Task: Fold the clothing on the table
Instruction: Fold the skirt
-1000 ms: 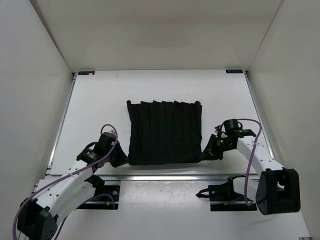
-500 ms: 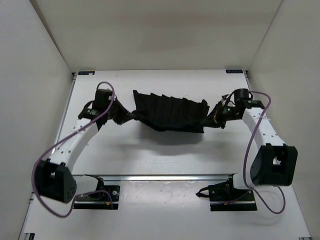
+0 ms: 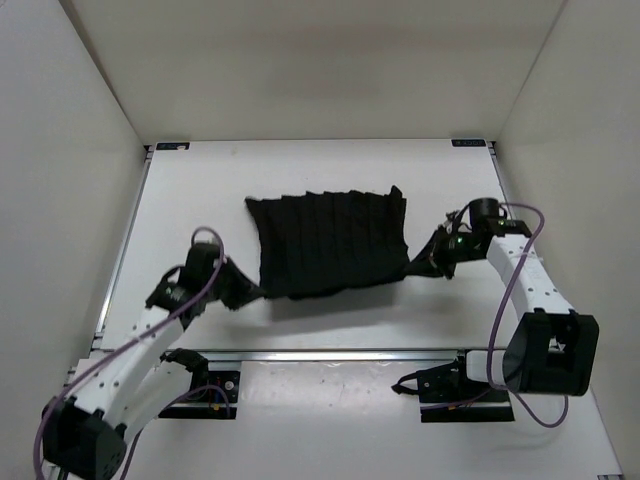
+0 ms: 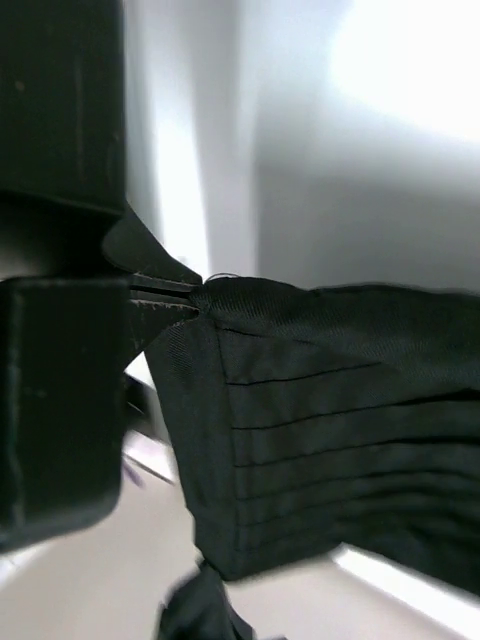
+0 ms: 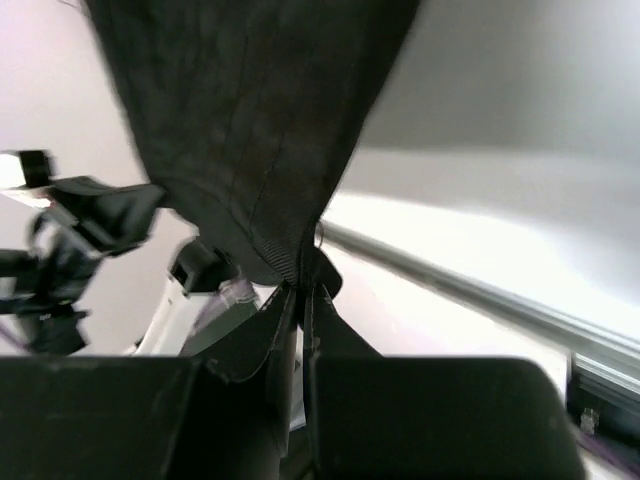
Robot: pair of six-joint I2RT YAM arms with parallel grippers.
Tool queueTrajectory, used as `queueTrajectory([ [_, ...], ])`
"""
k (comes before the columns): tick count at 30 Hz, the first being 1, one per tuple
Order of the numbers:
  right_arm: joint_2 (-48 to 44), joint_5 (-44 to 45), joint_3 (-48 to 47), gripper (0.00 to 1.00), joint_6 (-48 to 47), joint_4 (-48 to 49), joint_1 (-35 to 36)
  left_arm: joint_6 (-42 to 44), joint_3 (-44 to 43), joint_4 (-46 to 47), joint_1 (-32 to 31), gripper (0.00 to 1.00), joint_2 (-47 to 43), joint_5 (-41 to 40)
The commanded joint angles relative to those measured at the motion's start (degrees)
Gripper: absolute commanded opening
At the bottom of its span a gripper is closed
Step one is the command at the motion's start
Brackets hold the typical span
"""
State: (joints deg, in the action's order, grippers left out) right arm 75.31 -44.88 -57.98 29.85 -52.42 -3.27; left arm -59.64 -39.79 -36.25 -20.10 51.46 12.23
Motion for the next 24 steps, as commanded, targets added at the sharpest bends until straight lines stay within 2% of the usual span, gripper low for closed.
queueTrajectory([
  [1, -4.99, 1.20, 7.06, 0.00, -0.84, -3.30, 0.45, -8.73, 12.41, -5.32, -2.93, 0.00, -10.38, 1.74],
  [4, -7.54, 2.51, 11.46, 0.00, -0.58, -4.00, 0.98, -15.32, 18.94, -4.18, -3.81, 0.00, -17.86, 4.46],
  [6, -9.03, 2.87, 13.58, 0.00, -0.58, -3.83, 0.72, -16.21, 19.93, -4.53, -3.72, 0.00, -19.38, 4.21],
  [9, -10.88, 2.08, 15.61, 0.00, -0.23, -5.40, 0.90, -15.25, 17.92, -5.06, -3.81, 0.00, -18.51, 4.38],
  [12, -11.24, 0.16, 14.47, 0.00, 0.48, -5.59, 0.19, -13.06, 12.03, -5.06, -3.19, 0.00, -15.52, 2.02],
  [15, -8.43, -2.66, 9.91, 0.00, 2.67, -3.66, -0.94, -9.19, 2.30, -3.92, -0.31, 0.00, -5.80, 1.57],
  [18, -1.23, -3.80, 1.66, 0.00, 3.29, -1.37, -1.21, -6.28, -5.62, -0.14, 4.26, 0.00, 3.78, 2.45],
  [20, 5.87, -4.42, -5.80, 0.00, 3.90, 0.91, -1.92, -5.76, -9.23, 4.50, 7.08, 0.00, 10.02, 3.67],
  [24, 18.61, -6.97, -15.91, 0.00, 7.50, 7.67, -4.03, -3.83, -21.26, 8.03, 7.71, 0.06, 26.54, 2.89],
])
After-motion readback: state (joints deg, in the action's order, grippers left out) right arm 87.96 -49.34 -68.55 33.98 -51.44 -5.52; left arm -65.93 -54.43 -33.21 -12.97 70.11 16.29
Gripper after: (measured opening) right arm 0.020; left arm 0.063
